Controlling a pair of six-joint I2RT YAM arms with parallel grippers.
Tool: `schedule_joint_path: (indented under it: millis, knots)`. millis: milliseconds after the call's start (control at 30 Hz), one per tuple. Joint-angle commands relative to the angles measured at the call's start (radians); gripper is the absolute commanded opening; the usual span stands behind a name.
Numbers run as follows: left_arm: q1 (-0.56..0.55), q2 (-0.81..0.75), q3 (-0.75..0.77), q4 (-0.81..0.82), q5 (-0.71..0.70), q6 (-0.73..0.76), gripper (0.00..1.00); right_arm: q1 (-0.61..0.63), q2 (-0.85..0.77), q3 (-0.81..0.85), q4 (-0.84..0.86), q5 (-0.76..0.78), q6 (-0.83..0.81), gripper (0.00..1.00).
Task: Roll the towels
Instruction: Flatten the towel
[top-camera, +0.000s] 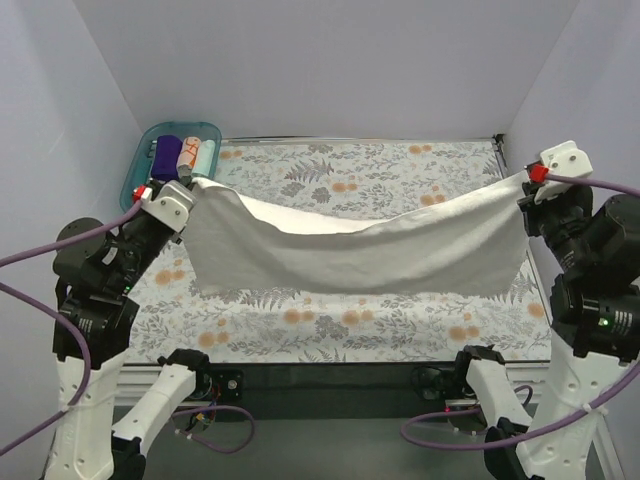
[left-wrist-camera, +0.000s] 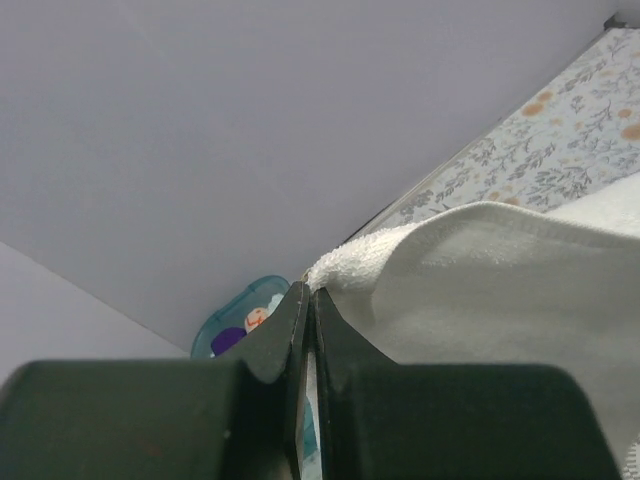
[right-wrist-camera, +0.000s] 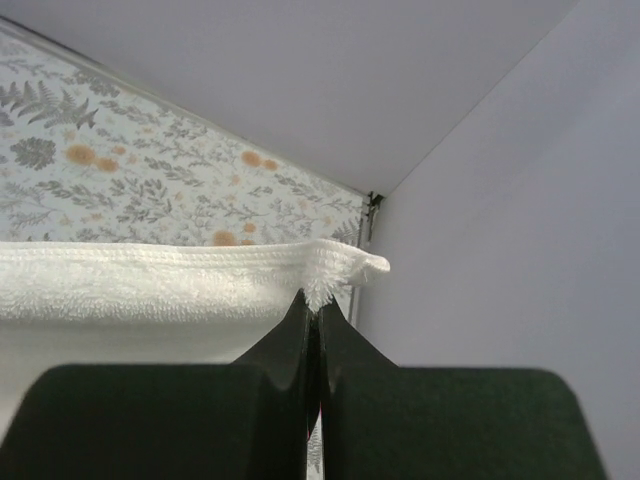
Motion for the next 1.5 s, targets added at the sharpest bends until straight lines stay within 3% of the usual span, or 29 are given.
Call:
schedule_joint_path:
  millis: [0,233,400,500,600,633,667,733,767,867,1133,1267,1467]
  knots:
    - [0.003,0.053,-0.078,-0.024,-0.069,-0.002,0.00,-0.003,0.112,-0.082,0.021,-0.064,-0.010,0.01]
    - [0.005,0.228,-0.295,0.196,-0.080,-0.003,0.00,0.000,0.388,-0.217,0.192,-0.076,0.073,0.01]
    - [0.026,0.560,-0.339,0.403,-0.075,0.009,0.00,0.027,0.657,-0.255,0.360,-0.038,0.150,0.01]
    - [0.054,0.823,-0.243,0.433,-0.040,-0.014,0.00,0.040,0.853,-0.168,0.424,-0.012,0.188,0.03]
    - [0.092,1.083,-0.022,0.332,0.032,-0.036,0.00,0.040,1.042,0.018,0.386,0.035,0.233,0.25]
    - [0.109,1.127,0.100,0.295,0.046,-0.039,0.12,0.036,1.074,0.065,0.356,0.048,0.242,0.38]
    - [0.118,1.159,0.140,0.235,0.043,-0.049,0.18,0.035,1.111,0.103,0.337,0.062,0.239,0.49]
    - [0.149,1.199,0.200,0.210,0.035,-0.060,0.33,0.027,1.128,0.165,0.299,0.094,0.216,0.61]
    - [0.155,1.198,0.231,0.185,0.034,-0.057,0.42,0.024,1.124,0.174,0.286,0.100,0.204,0.62]
    - [0.167,1.146,0.209,0.148,0.017,-0.034,0.47,0.021,1.062,0.150,0.242,0.115,0.141,0.62]
    - [0.169,0.862,-0.074,0.011,0.234,0.090,0.44,0.021,0.828,-0.083,0.020,0.036,-0.040,0.53]
    - [0.164,0.747,-0.199,-0.160,0.262,0.223,0.40,0.021,0.717,-0.247,-0.076,0.048,-0.126,0.46]
    - [0.155,0.624,-0.385,-0.289,0.223,0.369,0.38,0.021,0.602,-0.439,-0.134,0.074,-0.230,0.32]
